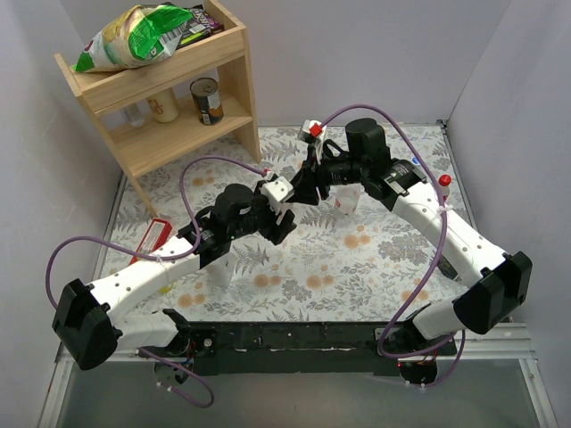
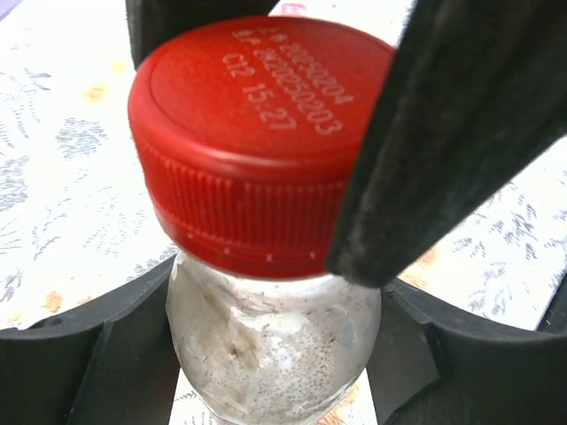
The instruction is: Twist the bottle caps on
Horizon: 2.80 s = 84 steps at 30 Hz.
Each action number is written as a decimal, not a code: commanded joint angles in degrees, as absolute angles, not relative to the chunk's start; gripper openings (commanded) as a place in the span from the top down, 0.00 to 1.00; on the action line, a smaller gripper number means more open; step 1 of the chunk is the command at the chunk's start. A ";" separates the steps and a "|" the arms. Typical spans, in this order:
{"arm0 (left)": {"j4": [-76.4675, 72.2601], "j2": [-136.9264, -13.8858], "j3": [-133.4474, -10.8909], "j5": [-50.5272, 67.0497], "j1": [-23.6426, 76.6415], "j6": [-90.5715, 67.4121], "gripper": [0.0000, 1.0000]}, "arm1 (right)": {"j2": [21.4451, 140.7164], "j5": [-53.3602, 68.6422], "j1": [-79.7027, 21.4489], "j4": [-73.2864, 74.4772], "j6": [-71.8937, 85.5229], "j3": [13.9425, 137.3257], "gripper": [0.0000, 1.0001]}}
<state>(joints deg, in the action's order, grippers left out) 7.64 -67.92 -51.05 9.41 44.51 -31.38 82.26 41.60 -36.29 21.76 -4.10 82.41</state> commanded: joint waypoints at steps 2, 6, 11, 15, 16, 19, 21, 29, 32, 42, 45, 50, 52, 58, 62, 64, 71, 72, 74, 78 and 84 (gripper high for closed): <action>-0.53 -64.87 -51.86 5.62 45.09 -32.52 0.51 | 82.97 36.30 -36.30 21.97 -4.74 82.53 0.99; 1.32 -63.37 -50.37 5.54 44.39 -31.81 0.90 | 81.92 37.00 -34.54 23.46 -4.75 82.18 0.99; 1.40 -63.46 -50.27 20.06 40.79 -32.43 1.00 | 82.18 44.88 -34.19 24.08 -8.60 83.05 0.78; 4.91 -63.81 -52.38 35.73 37.71 -32.35 1.00 | 81.31 59.39 -31.73 26.71 -14.66 85.16 0.47; 5.36 -63.37 -52.73 36.90 37.10 -32.26 1.00 | 80.78 60.02 -31.38 27.15 -16.07 85.17 0.41; 6.68 -63.28 -53.00 40.86 35.69 -31.38 1.00 | 78.40 60.64 -31.11 27.25 -19.95 83.41 0.38; 7.12 -63.81 -53.26 42.27 34.81 -31.38 1.00 | 77.26 61.87 -31.11 24.88 -18.99 82.18 0.38; 7.12 -65.13 -53.88 45.70 34.37 -30.06 1.00 | 76.20 61.70 -31.20 12.49 -9.06 77.61 0.36; 7.12 -65.21 -54.05 46.14 34.37 -29.53 1.00 | 77.08 61.70 -31.11 8.71 -5.55 77.17 0.29; 7.56 -65.83 -54.76 46.76 34.37 -27.34 1.00 | 80.77 64.42 -31.73 4.40 -0.35 78.05 0.29; 7.47 -65.92 -54.76 46.50 34.45 -26.90 1.00 | 81.30 64.77 -31.73 2.03 2.19 77.35 0.31; 7.56 -66.09 -54.75 46.32 34.37 -26.98 1.00 | 82.00 65.57 -31.82 -1.67 5.53 77.78 0.31; 7.47 -66.44 -54.67 46.23 34.45 -26.98 1.00 | 82.26 66.09 -31.90 -2.55 6.59 78.13 0.32; 6.86 -66.97 -54.76 46.14 34.37 -26.98 1.00 | 82.97 66.89 -32.08 -2.64 6.68 78.05 0.38; 6.68 -67.15 -54.76 46.05 34.37 -27.33 1.00 | 82.88 65.75 -32.52 -3.25 6.59 77.52 0.37; 6.68 -67.41 -54.76 46.05 34.37 -27.42 1.00 | 82.97 65.65 -32.96 -4.04 6.94 77.61 0.37; 2.57 -67.06 -54.32 36.51 34.80 -31.36 1.00 | 83.41 56.10 -33.22 2.80 1.32 81.21 0.85; 1.94 -66.89 -54.14 33.43 35.76 -31.90 1.00 | 83.23 50.85 -33.22 4.99 0.19 81.56 0.90; 0.36 -66.45 -53.88 24.11 37.26 -31.82 1.00 | 83.06 45.90 -33.22 7.11 0.18 82.88 0.92; -1.23 -67.85 -54.41 16.35 38.50 -33.83 1.00 | 83.14 41.13 -33.22 10.10 -2.46 84.11 0.95; 3.59 -66.01 -53.88 14.59 38.06 -32.61 0.02 | 81.13 41.84 -32.26 12.92 -7.37 82.27 0.96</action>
<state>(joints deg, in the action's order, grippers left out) 2.15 -68.60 -52.58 20.03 38.11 -31.88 83.37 48.38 -33.67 10.37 -0.93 82.72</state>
